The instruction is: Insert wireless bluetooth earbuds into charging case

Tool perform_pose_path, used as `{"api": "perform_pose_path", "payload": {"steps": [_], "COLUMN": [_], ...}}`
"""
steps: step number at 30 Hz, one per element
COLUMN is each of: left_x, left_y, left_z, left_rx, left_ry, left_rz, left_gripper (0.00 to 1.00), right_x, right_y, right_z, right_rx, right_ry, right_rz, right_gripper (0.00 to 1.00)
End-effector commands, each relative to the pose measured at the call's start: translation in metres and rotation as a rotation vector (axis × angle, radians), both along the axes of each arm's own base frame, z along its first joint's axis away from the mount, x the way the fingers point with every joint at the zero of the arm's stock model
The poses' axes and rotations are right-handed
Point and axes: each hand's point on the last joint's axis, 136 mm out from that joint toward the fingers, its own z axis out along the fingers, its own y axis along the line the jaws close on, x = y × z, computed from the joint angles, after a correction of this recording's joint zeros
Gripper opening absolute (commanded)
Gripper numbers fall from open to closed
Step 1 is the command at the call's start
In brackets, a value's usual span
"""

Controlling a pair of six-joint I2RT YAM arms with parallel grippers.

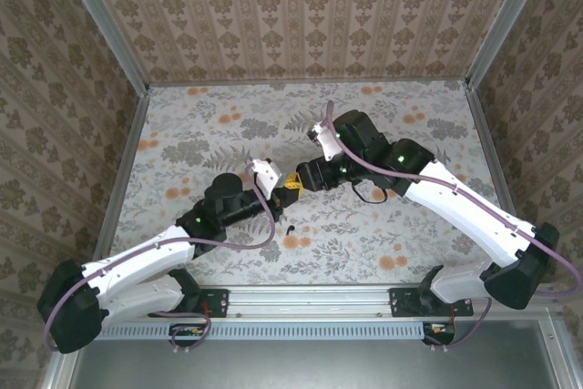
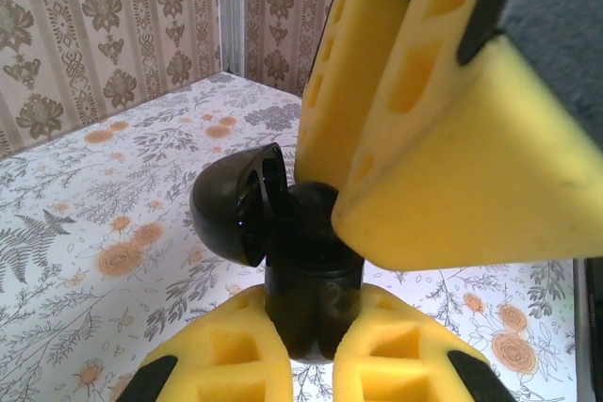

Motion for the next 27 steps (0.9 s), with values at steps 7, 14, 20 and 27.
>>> {"api": "perform_pose_path", "payload": {"steps": [7,14,20,27], "left_x": [-0.009,-0.014,-0.020,-0.030], "left_y": [-0.005,-0.005,-0.002,0.005], "left_z": [0.023,0.025,0.030,0.040], "left_rx": [-0.032,-0.058,-0.102,-0.148], "left_ry": [-0.062,-0.067,-0.068,-0.062], "left_rz": [-0.052,-0.075,-0.114,-0.177], "left_gripper": [0.00,0.00,0.00,0.00], "right_x": [0.000,-0.004,-0.012,-0.026], "right_y": [-0.002,-0.002,-0.001,0.000], "right_z": [0.004,0.009,0.011,0.021], "right_rx": [-0.031,-0.020,-0.038,-0.007], "right_ry": [-0.036,-0.110,-0.182,-0.245], "right_rz": [0.023,0.086,0.206,0.310], "right_gripper": [0.28,0.17,0.15,0.14]}}
